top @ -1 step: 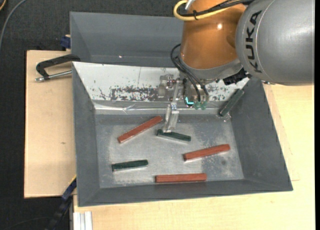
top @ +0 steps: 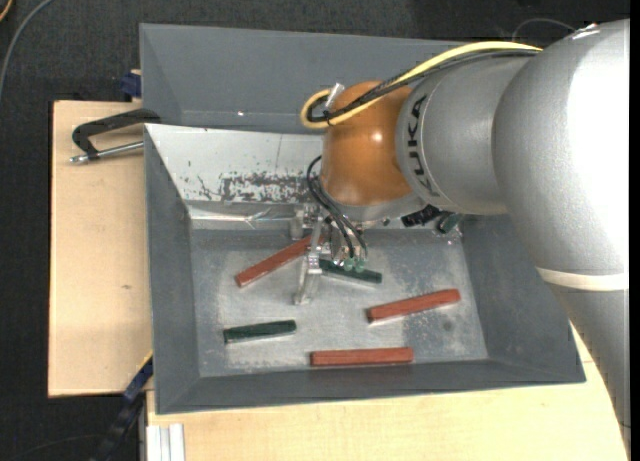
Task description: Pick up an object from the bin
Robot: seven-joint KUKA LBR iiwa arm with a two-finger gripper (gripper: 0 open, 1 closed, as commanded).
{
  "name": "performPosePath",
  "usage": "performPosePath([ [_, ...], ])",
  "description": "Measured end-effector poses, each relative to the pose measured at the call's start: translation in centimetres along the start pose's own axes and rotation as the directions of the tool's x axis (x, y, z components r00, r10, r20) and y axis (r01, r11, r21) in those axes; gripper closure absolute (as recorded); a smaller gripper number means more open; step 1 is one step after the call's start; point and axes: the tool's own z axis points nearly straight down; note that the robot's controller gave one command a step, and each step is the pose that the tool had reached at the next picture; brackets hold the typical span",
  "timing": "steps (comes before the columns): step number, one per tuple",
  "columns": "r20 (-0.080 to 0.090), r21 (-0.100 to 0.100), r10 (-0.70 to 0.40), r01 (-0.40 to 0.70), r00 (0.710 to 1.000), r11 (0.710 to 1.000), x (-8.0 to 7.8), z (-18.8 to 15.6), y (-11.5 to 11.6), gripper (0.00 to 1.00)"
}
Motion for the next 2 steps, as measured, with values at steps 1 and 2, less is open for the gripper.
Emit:
performPosePath([
  [1,0.008,-0.001,0.001,-0.001,1.000,1.000,-0.2,-0.5,0.0,1.00],
  [2,0.023,-0.002,-0.049,0.049,0.999,0.999,0.2,-19.6,-0.2,1.00],
])
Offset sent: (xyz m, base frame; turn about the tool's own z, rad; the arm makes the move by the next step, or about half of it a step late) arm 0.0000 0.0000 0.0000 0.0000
